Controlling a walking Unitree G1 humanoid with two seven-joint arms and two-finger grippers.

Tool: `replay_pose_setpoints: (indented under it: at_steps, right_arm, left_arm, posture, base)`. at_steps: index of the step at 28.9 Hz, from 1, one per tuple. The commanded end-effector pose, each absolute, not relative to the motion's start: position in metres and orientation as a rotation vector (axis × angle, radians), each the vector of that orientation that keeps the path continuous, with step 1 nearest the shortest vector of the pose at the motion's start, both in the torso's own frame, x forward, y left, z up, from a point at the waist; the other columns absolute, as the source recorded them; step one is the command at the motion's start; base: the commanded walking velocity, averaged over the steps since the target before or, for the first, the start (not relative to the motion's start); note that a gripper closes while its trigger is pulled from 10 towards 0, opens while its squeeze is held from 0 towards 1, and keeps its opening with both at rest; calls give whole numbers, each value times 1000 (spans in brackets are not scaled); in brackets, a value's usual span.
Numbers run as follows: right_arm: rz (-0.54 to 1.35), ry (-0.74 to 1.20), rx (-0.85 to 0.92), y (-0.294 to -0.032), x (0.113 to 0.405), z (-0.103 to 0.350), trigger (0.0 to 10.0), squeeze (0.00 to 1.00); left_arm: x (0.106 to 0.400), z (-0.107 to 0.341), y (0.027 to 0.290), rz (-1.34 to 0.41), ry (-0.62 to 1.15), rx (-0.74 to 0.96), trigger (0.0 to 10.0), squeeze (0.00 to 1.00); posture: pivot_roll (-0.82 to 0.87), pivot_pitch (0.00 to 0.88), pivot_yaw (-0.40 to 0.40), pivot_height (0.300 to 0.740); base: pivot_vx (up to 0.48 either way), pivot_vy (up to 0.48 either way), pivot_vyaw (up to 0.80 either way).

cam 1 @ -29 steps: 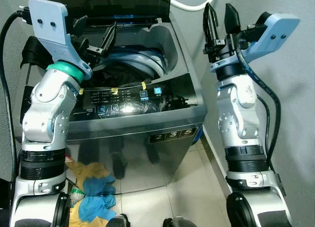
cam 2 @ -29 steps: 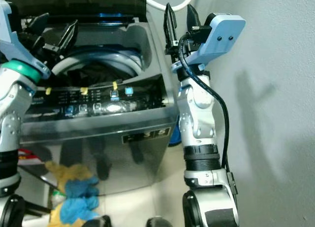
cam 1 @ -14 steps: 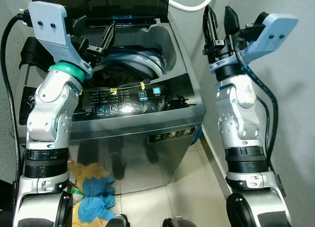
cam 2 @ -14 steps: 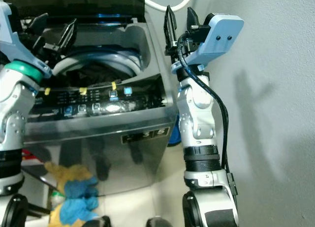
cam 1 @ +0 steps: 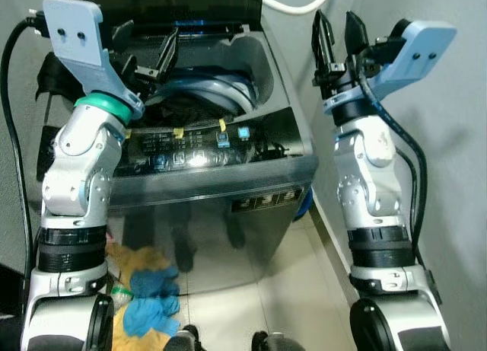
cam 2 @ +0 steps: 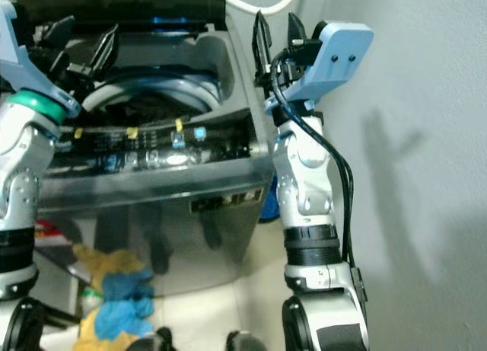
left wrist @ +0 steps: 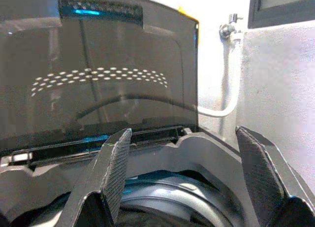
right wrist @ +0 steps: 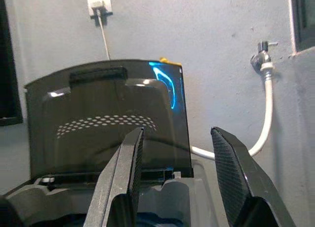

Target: Clothes washing

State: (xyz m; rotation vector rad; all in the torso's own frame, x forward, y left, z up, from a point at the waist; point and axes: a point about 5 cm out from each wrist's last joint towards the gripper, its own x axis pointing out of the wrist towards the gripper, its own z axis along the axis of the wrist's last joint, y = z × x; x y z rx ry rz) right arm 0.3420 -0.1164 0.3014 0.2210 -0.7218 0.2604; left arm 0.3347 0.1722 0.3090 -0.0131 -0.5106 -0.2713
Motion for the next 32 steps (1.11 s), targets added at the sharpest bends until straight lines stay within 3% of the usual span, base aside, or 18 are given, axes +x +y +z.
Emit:
replay_pose_setpoints:
  at_steps: [1, 9, 19, 32]
  right_arm:
    - [257, -718, 215, -118, 340, 300, 10000, 0]
    - [260, -715, 201, -117, 340, 299, 10000, 0]
    - [273, -704, 134, -114, 340, 298, 10000, 0]
    - [287, -694, 67, -111, 340, 295, 10000, 0]
  left_arm:
    - [334, 310, 172, -269, -522, 0, 10000, 0]
    - [334, 311, 172, -269, -525, -3, 10000, 0]
    - [336, 312, 170, -274, -526, 3, 10000, 0]
    - [336, 310, 167, -300, -519, 13, 10000, 0]
  posture:
    - [62, 4, 29, 740]
    - [62, 4, 29, 740]
    - [57, 7, 33, 740]
    - [57, 4, 35, 740]
  base:
    - [-428, 0, 0]
    - [-427, 0, 0]
    - [0, 0, 0]
    - [0, 0, 800]
